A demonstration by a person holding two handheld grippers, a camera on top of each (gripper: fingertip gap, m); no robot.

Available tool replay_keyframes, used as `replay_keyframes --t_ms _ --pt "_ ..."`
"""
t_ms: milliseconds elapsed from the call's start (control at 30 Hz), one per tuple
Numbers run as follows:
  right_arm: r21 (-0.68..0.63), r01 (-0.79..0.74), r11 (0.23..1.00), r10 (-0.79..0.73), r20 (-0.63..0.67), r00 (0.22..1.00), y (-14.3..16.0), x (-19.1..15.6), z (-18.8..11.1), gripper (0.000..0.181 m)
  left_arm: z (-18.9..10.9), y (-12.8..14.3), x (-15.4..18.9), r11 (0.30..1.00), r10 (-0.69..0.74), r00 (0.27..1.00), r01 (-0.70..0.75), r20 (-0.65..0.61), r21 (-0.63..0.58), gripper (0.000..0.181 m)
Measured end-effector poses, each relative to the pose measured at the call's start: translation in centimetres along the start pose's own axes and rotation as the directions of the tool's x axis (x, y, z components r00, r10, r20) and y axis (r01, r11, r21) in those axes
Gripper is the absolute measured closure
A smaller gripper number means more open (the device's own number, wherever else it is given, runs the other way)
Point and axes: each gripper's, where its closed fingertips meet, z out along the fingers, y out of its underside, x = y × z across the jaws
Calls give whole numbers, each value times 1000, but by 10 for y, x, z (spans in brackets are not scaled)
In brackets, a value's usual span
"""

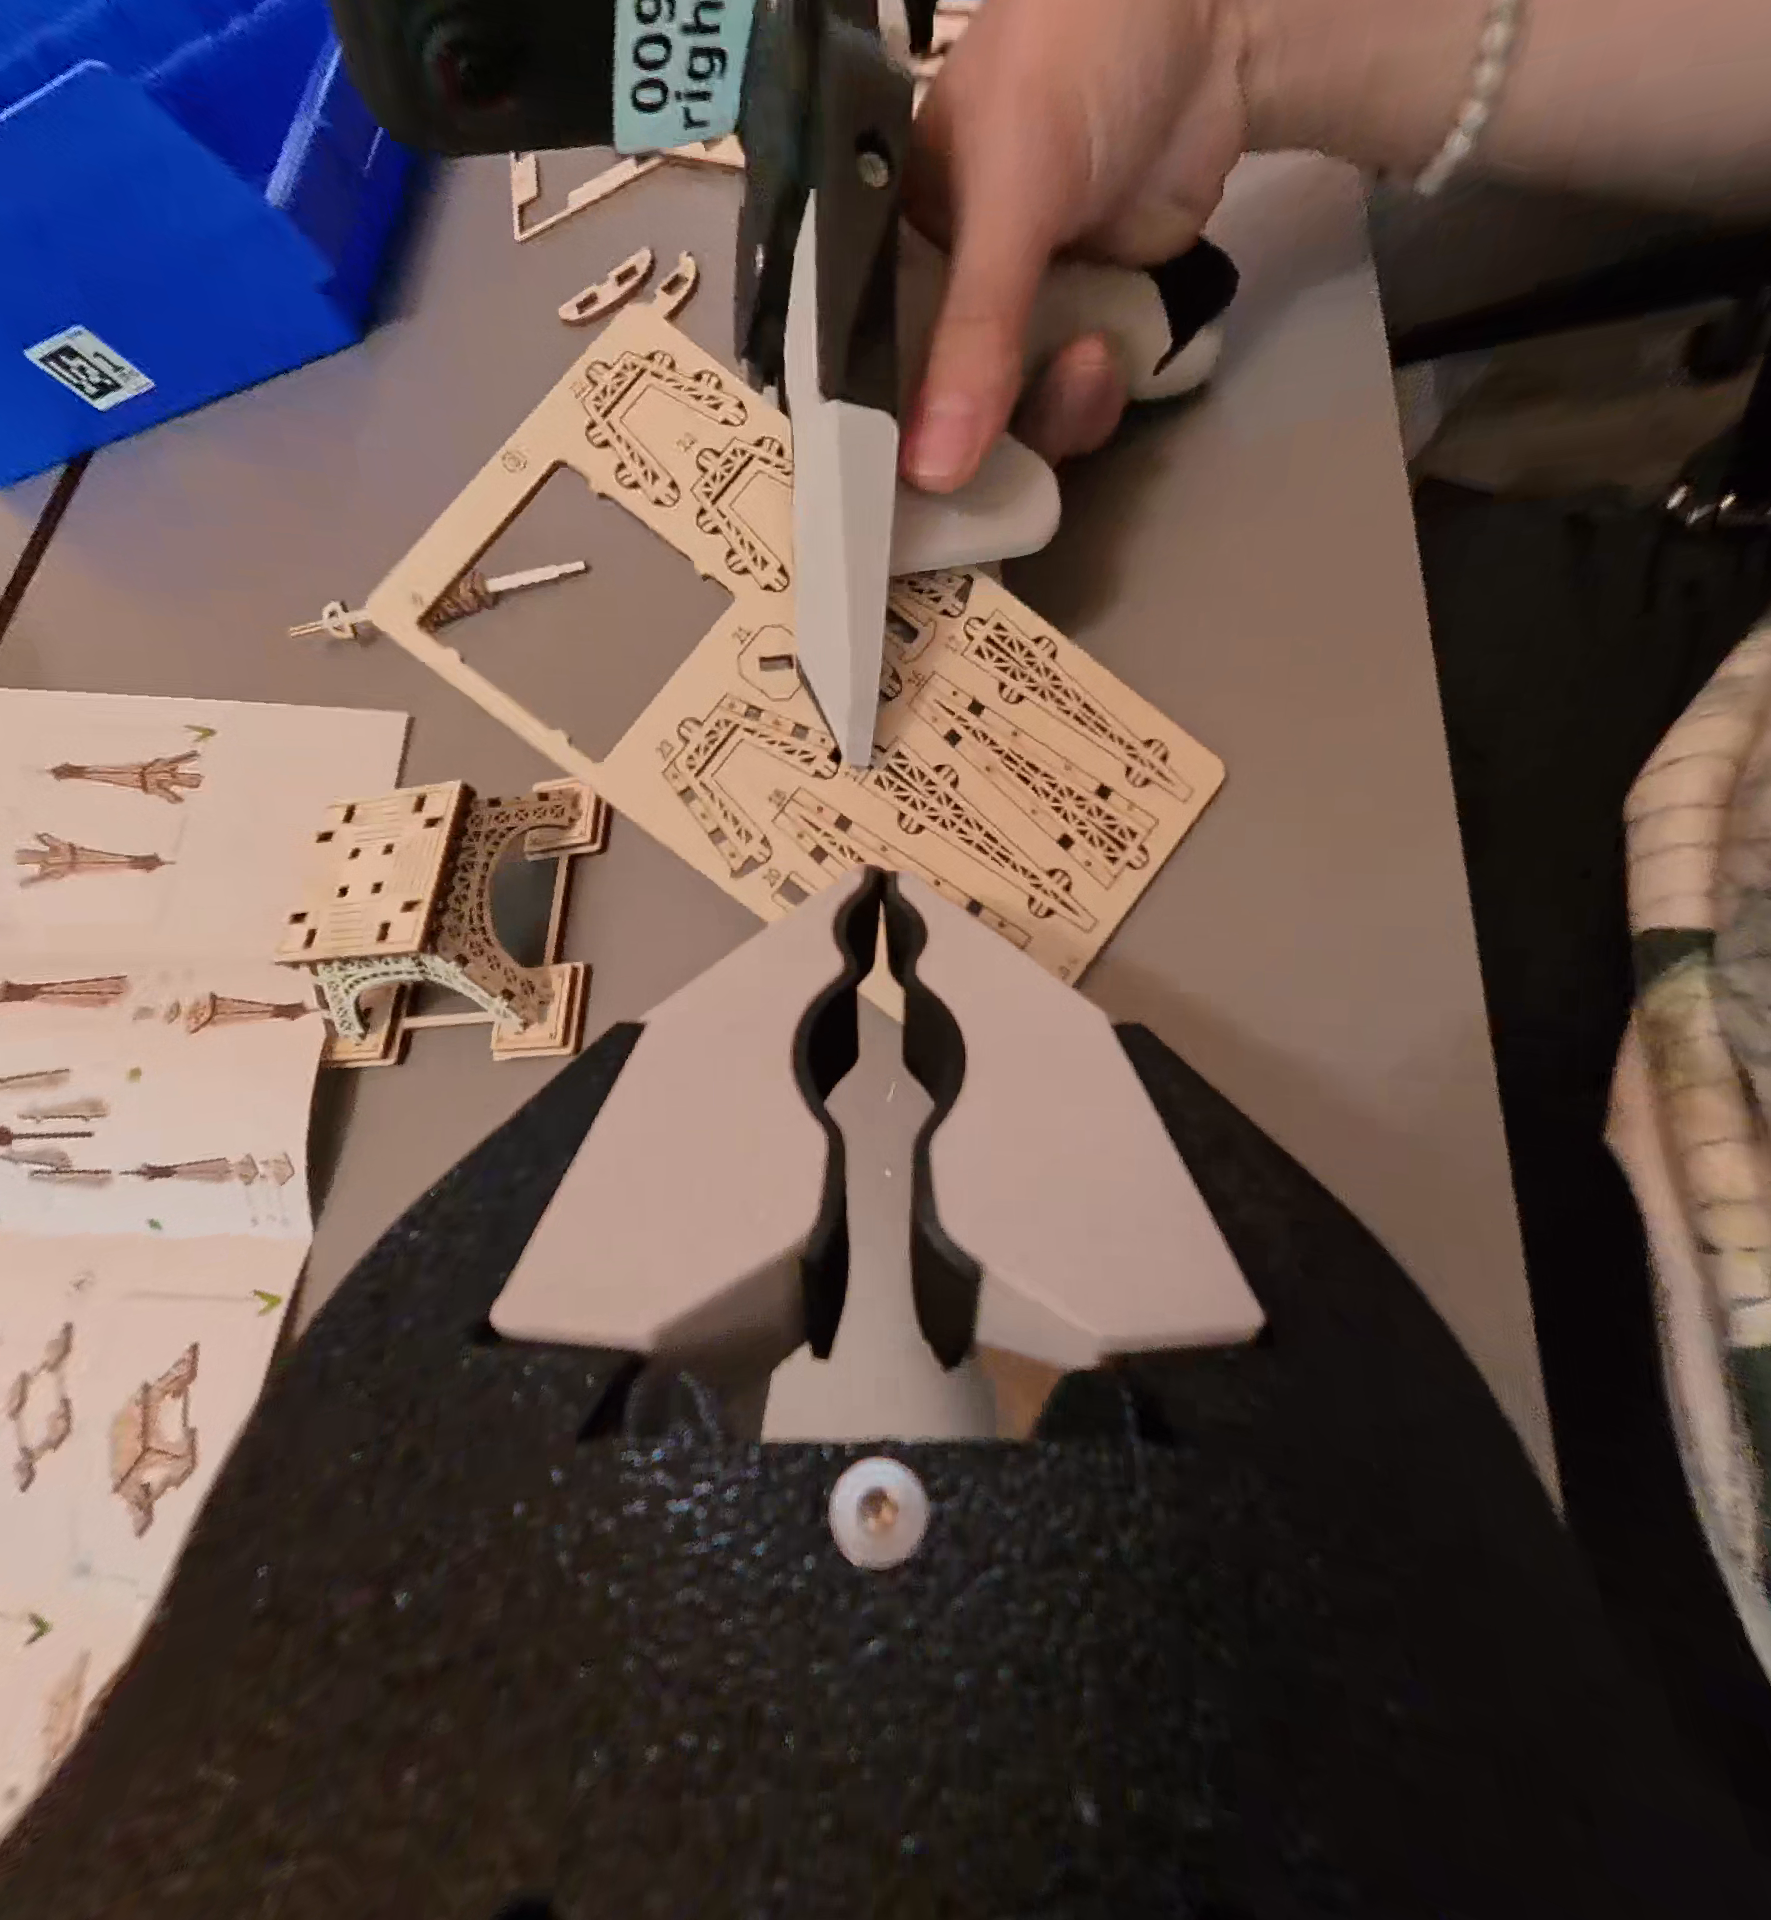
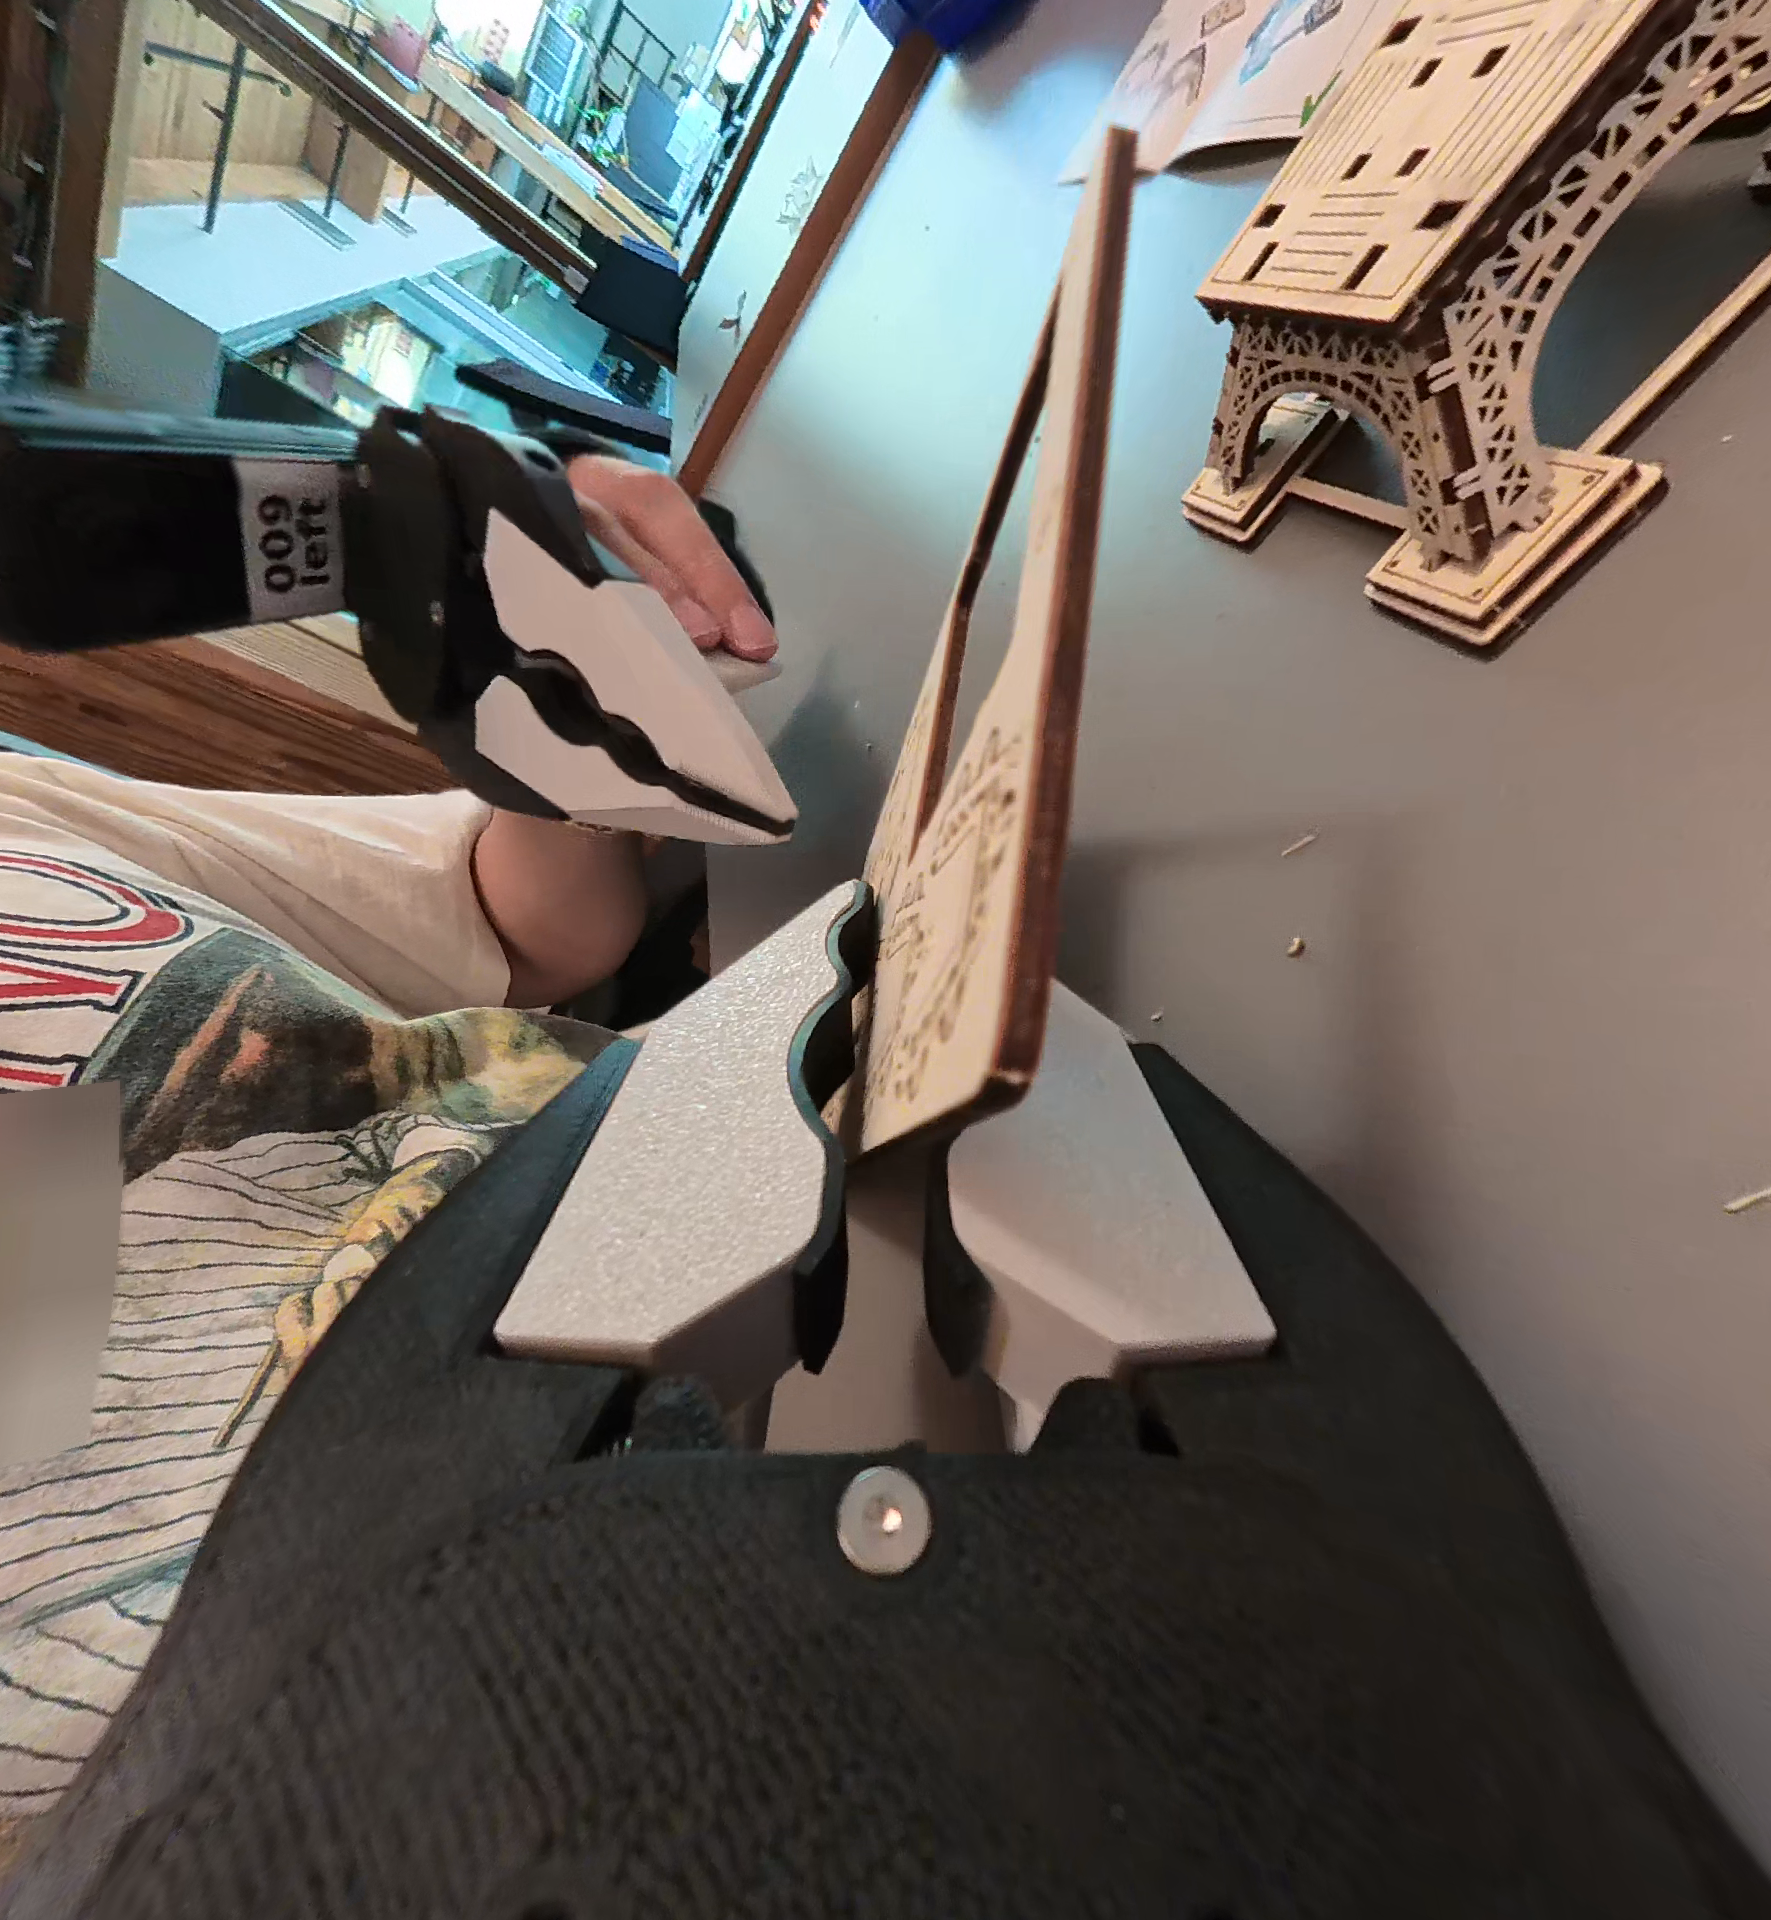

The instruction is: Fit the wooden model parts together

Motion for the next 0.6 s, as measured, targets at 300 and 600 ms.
replay_keyframes --t_ms 300,600 --pt "-12 -8 1000 8 -19 1000 1 3 1 178 15 16 6 984 117 993 -116 1 -132 181" --pt "-15 -8 1000 8 -17 1000 2 3 2 178 19 10 -4 984 135 990 -128 44 -120 181"
